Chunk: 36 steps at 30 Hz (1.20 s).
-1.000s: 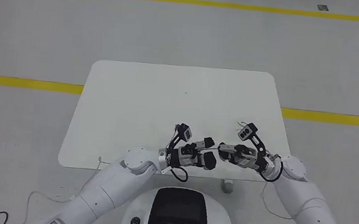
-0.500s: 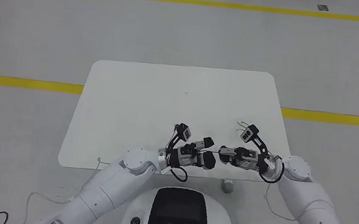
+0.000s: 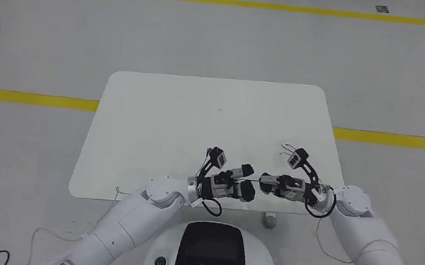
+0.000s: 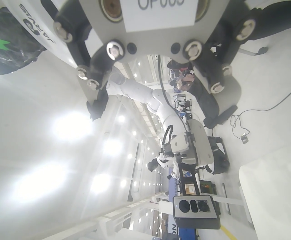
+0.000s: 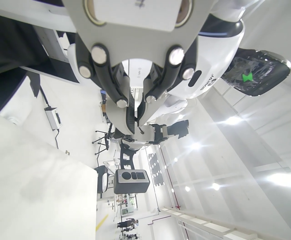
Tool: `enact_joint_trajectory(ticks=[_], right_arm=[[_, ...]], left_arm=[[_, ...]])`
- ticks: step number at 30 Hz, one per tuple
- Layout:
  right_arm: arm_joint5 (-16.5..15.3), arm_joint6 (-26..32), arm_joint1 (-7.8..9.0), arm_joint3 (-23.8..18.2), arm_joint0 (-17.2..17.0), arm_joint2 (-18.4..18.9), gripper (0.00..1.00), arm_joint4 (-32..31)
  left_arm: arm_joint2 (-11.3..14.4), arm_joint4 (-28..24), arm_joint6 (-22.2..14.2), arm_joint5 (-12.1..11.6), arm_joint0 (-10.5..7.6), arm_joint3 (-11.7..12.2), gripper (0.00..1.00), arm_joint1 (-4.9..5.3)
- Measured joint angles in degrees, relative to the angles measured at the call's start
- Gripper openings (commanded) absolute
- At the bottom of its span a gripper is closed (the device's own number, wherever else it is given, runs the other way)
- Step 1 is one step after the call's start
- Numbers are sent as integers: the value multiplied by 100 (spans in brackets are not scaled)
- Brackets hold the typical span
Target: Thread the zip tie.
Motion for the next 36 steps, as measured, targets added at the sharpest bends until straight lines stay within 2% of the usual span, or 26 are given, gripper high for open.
enact_joint_trajectory(ticks=[2, 5, 6, 11, 14, 25, 36], right_arm=[[-7, -41, 6, -18, -12, 18, 0, -63], [-14, -117, 15, -57, -35, 47, 0, -153], [-14, -144, 18, -74, -43, 56, 0, -188], [-3, -220, 24, -122, -65, 72, 0, -298], [-2, -215, 26, -135, -74, 80, 0, -309], [-84, -10, 20, -94, -81, 108, 0, -150], [-124, 601, 6, -25, -141, 227, 0, 752]], left_arm=[[12, 37, 3, 20, -10, 9, 98, 2], [32, 87, 17, 49, -15, 11, 83, 5], [39, 102, 24, 63, -17, 13, 72, 6], [52, 147, 57, 94, -26, 11, 49, 12], [60, 222, 102, 129, -35, 11, 46, 19], [91, 332, 177, 157, -43, 28, 45, 33], [40, 142, 270, 50, -17, 58, 46, 37]])
